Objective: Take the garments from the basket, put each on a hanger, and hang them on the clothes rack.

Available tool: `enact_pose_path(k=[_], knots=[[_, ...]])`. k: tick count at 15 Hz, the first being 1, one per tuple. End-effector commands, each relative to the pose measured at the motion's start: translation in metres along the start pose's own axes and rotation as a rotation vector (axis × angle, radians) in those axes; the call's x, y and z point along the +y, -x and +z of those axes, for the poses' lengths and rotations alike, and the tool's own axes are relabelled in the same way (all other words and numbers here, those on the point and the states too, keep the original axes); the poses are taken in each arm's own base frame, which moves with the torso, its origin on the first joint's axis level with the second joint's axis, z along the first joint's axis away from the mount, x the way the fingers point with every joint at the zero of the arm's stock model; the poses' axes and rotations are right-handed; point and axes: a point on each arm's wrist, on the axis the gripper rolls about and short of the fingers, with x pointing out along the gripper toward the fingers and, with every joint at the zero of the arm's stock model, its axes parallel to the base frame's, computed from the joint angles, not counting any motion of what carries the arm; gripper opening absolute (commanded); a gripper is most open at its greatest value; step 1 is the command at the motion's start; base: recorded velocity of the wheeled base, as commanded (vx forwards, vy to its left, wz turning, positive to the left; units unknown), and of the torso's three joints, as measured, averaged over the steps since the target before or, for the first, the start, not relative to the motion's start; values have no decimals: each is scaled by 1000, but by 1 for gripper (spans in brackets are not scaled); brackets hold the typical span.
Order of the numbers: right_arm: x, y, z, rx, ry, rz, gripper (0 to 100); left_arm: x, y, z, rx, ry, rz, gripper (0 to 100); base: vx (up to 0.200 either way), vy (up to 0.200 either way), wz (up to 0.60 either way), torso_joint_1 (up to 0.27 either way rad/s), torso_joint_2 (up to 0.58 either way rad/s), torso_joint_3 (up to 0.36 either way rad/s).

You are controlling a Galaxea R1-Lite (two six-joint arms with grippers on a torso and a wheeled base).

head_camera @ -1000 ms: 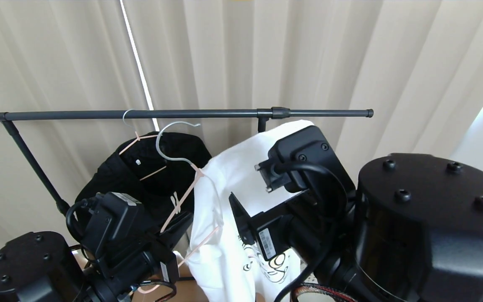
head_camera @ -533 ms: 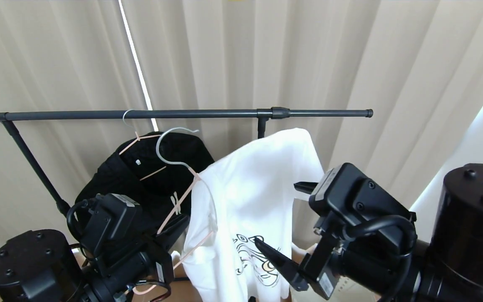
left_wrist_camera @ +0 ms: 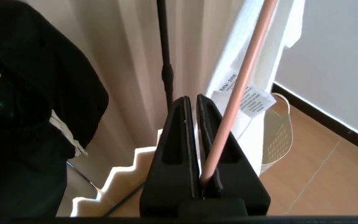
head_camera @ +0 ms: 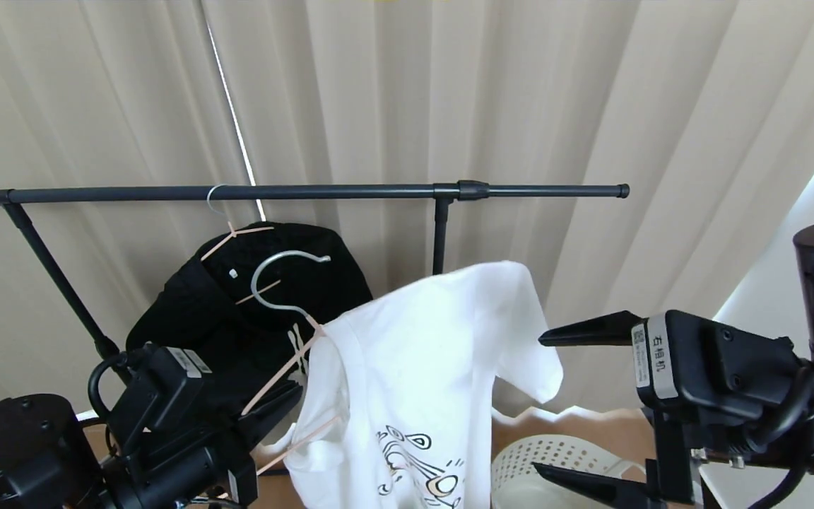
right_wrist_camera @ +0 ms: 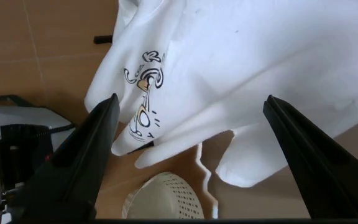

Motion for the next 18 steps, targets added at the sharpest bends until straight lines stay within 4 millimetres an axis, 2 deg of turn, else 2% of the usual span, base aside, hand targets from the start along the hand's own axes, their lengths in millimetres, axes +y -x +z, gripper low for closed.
enact_pose_path(k=[1,4,7,13,18], knots=[[-29,21,29,62,13,85,100,3,1,-1,1,-12,6,0,0,0,0,0,0,0],[-58,24,47,118,40,163,100,-2,-2,-4,15,-41,-26,0,0,0,0,0,0,0],[-78,14,51,191,76,257,100,-9,-5,-5,23,-64,-72,0,0,0,0,0,0,0],[-92,-34,45,188,37,362,100,-21,-5,-2,4,-81,-132,0,0,0,0,0,0,0],[-90,-46,49,201,47,380,100,-26,-5,-2,0,-85,-154,0,0,0,0,0,0,0]])
